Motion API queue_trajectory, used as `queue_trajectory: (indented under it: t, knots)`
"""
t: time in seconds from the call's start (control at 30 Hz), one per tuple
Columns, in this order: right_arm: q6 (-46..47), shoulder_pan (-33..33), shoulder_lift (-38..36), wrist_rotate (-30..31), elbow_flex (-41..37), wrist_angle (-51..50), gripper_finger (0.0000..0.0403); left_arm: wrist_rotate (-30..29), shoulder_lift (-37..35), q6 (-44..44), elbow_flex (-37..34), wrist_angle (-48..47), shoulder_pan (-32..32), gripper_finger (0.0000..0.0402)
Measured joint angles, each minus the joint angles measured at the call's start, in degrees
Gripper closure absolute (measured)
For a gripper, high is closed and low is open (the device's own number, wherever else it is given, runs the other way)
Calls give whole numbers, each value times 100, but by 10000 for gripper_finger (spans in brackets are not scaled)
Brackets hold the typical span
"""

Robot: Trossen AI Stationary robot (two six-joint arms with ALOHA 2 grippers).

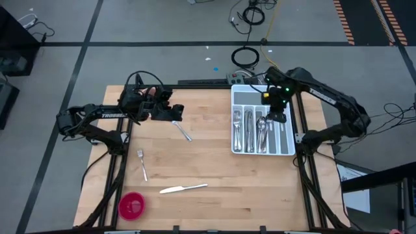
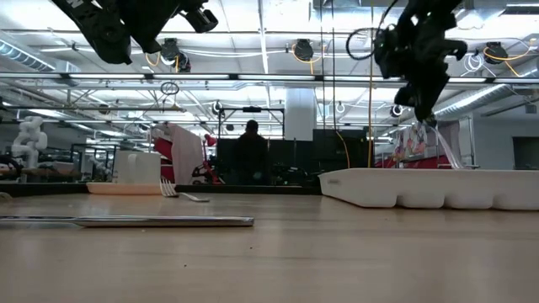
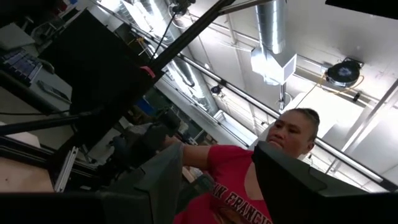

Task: Sort silverware
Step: Put the silver spoon into the white silverware tray

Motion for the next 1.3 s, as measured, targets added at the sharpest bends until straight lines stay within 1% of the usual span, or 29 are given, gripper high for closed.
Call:
queue_trajectory:
  t: [0.13,0.27,0.43,0.6,0.93,1.3]
  knots:
    - [-245,-145,395,-30,2,36,403,-2,0,-1,0,0,1,201]
    - [-394,-264,698,-289,2,281,403,-4,-1,-1,0,0,0,201]
    - [-570,-300,1003,-319,2,430,403,-2,0,-1,0,0,1,201]
    - [-655,-414,1255,-567,2,596,403,2,-1,-2,2,0,0,201]
    - [-925,-636,1874,-615,4,548,403,30,-1,-10,2,0,1,201]
    - [-1116,-640,2499,-600,4,532,403,107,0,-10,2,0,1,201]
